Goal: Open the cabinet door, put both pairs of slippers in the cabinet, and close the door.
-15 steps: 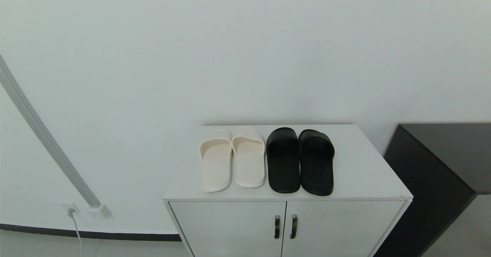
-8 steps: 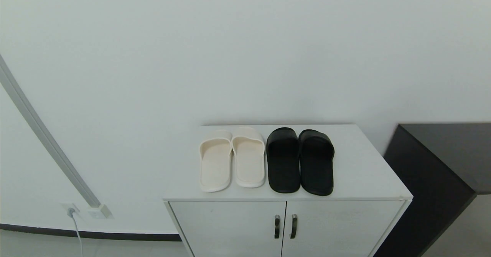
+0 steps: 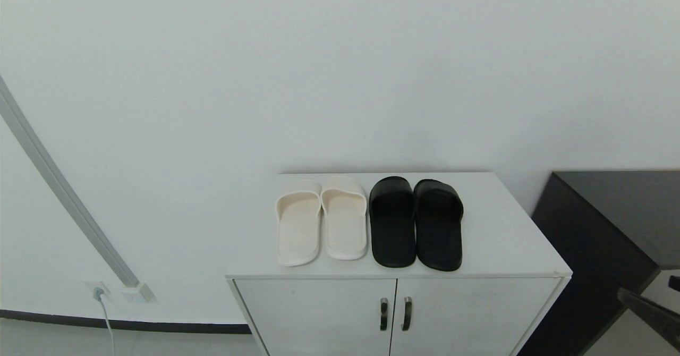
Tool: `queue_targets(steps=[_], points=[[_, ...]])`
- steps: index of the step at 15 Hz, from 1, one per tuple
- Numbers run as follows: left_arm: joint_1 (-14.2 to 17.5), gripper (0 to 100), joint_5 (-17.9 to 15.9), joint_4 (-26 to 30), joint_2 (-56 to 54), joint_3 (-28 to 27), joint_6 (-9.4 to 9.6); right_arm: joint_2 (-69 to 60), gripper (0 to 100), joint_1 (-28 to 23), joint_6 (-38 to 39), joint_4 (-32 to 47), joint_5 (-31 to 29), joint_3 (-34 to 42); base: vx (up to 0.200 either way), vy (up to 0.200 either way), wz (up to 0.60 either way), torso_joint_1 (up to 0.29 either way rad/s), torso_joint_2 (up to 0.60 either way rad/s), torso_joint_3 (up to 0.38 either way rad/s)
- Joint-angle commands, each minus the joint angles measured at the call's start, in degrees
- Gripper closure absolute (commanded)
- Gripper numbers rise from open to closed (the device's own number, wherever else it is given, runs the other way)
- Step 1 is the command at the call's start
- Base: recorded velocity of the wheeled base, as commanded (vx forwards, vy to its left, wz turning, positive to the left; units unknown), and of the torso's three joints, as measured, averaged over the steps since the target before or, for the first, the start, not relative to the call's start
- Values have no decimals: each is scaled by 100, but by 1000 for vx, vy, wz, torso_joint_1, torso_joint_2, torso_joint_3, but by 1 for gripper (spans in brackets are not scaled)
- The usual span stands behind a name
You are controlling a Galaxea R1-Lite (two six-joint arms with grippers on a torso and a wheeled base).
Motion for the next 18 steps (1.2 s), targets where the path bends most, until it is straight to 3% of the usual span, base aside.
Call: queue_targets(steps=[1,2,4,6,13,18], points=[[0,100,-7,0,7,0,-3,1070,0,853,348,-337,-609,-281,0,0,0,0,0,0],[0,100,-7,0,7,0,-3,1325,0,1433,691,-345,-1084,-527,0,0,0,0,0,0],[0,100,2,0,7,0,-3,1844,0,2030,1007,-345,-1655,-940,0,0,0,0,0,0],[0,100,2,0,7,0,-3,2362,0,2320,1210,-354,-1945,-1345,0,0,0,0,0,0],[0,100,-7,0,7,0,-3,4050,0,2804,1482,-1022,-2657,-2391,0,0,0,0,0,0],[0,100,2,0,7,0,-3,5043,0,3261,1456,-1057,-3316,-3604,0,0,0,0,0,0]])
